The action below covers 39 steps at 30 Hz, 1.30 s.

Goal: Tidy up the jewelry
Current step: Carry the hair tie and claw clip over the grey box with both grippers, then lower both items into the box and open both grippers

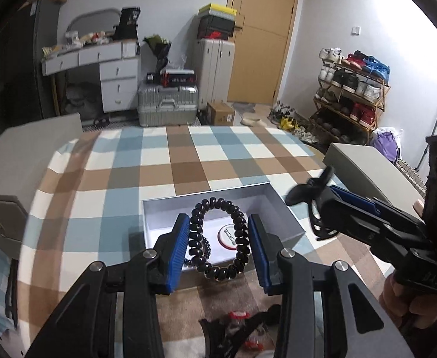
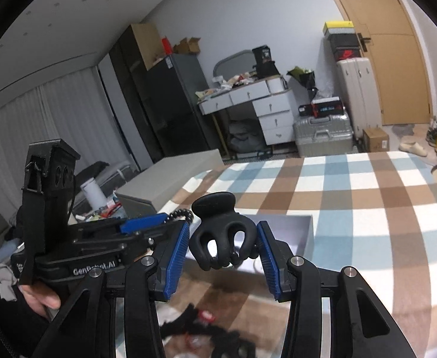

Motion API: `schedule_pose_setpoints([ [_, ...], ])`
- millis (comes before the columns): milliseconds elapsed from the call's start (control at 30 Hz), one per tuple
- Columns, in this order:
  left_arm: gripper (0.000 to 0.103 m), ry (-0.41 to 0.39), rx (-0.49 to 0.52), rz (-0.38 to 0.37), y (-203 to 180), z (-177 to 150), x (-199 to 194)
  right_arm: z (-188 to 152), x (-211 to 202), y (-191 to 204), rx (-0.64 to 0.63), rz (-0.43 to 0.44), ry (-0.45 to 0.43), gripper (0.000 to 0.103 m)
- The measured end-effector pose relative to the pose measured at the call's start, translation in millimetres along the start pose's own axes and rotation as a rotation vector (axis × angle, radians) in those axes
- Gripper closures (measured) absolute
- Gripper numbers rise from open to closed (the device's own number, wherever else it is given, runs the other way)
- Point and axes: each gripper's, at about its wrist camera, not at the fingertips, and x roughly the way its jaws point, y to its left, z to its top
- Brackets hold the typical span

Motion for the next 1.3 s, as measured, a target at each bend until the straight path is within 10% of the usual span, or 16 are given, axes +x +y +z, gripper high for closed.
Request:
schedule_pose_setpoints([
  [633, 0.069, 0.136, -0.045, -0.050, 17.5, -1.5, 50.1, -3.1, 77.9, -36.8, 0.057, -0.027, 0.150, 0.058],
  [1300, 0.051, 0.155, -0.008, -0.097, 9.8, 3.6, 49.4, 1.5, 61.5, -34.7, 0.049, -0.061, 0.089, 0.056],
])
